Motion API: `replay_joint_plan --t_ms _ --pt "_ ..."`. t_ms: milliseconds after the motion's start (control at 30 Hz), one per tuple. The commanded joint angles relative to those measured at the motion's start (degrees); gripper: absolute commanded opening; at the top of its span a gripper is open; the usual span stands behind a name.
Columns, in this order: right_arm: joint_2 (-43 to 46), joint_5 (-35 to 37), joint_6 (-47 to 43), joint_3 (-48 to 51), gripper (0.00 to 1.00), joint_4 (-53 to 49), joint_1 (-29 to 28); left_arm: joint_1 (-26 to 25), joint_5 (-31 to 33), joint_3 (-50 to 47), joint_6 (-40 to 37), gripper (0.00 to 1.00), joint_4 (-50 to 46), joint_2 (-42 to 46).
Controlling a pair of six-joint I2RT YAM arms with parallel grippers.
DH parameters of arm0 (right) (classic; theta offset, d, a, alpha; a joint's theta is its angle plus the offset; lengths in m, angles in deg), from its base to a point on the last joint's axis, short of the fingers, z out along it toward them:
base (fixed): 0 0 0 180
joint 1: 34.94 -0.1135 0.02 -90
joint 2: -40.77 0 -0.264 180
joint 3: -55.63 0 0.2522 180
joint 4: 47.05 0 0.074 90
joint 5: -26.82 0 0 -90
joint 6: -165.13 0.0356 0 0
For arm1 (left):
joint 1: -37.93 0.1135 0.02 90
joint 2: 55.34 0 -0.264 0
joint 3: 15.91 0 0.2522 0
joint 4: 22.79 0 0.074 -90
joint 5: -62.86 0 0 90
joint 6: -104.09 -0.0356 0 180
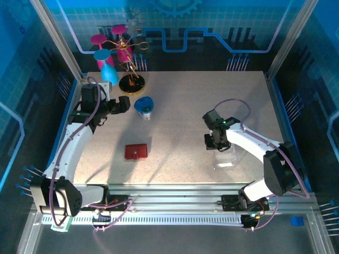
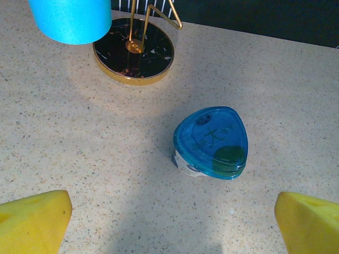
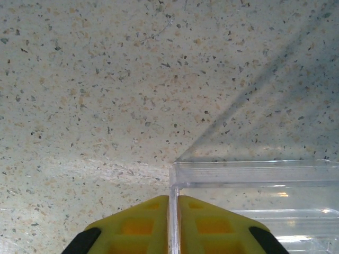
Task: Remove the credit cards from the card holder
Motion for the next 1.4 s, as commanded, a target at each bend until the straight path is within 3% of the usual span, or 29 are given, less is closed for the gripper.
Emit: replay_joint_plan --t_ms 0,367,767,1367 --pt "-1.3 0.5 1.9 -1.5 0.10 -0.5 -1.5 -0.2 0.2 -0.4 0.4 0.99 0.2 1.3" --pt "-7.5 2.3 8.7 -10.9 0.04 -0.6 -8.0 -0.2 1.5 -2.8 1.9 0.99 -2.7 5.4" --pt "-24.1 8.6 19.6 -33.7 0.00 -9.3 -15.2 -0.2 0.5 -7.2 3.6 0.99 -3.7 10.1" --pt "-38.8 9.3 19.2 -52.7 0.00 -14.4 -16.3 -0.4 -3.4 -11.8 9.3 0.99 1.5 11.7"
